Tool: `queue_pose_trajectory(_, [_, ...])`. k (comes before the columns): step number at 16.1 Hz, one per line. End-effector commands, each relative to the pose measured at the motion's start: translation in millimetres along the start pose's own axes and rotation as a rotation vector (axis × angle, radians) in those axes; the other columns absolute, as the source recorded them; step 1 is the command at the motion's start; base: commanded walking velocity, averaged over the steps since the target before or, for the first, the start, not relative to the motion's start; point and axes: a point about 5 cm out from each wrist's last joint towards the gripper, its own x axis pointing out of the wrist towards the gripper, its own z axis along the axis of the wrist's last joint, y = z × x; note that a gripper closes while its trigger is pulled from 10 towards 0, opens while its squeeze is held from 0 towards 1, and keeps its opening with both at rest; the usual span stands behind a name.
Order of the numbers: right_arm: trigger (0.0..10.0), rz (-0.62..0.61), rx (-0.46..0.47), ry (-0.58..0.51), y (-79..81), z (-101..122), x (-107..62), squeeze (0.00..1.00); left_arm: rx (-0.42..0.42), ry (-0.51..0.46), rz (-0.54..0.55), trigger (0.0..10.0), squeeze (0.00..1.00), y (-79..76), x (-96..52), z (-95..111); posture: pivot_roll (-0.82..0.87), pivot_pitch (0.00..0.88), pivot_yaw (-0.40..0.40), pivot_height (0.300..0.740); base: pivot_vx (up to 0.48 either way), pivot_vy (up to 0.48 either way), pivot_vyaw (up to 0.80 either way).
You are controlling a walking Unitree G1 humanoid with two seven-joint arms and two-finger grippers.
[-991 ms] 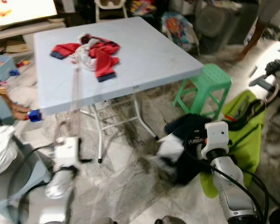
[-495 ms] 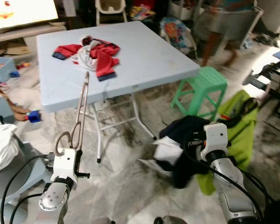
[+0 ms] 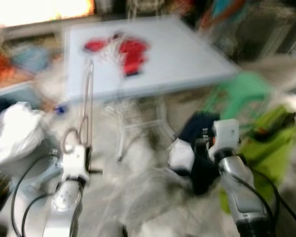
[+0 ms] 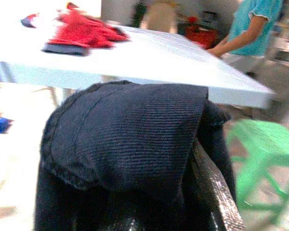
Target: Hang hanger
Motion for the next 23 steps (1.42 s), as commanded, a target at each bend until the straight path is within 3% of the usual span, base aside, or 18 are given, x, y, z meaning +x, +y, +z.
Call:
queue_pose_trajectory(1, [10.0, -0.003, 0.028, -0.033, -1.3, 8, 1.3, 0.00, 0.003, -0.023, -0.006, 10.0, 0.00, -0.1, 2.4, 7, 0.00, 0.000, 0.005, 0.740, 0.000, 0.000, 0.64])
queue_pose_trajectory(7, [10.0, -0.024, 0.000, -0.051, -8.2, 11, 0.0, 0.00, -0.021, -0.040, -0.004, 10.0, 0.00, -2.8, 10.4, 14, 0.00, 0.000, 0.009, 0.740, 0.373, 0.000, 0.08])
queue_pose_trajectory(12, [10.0, 0.030, -0.048, -0.236, -2.1, 63, 18.1, 0.00, -0.036, -0.070, -0.026, 10.0, 0.00, -10.5, 13.8, 24, -0.01, 0.000, 0.016, 0.740, 0.439, 0.000, 0.24])
queue_pose_trajectory(23, [10.0, 0.042, -0.048, -0.224, -0.1, 60, 16.7, 0.00, -0.043, -0.071, -0.037, 10.0, 0.00, -13.0, 17.0, 25, -0.01, 0.000, 0.024, 0.740, 0.436, 0.000, 0.42])
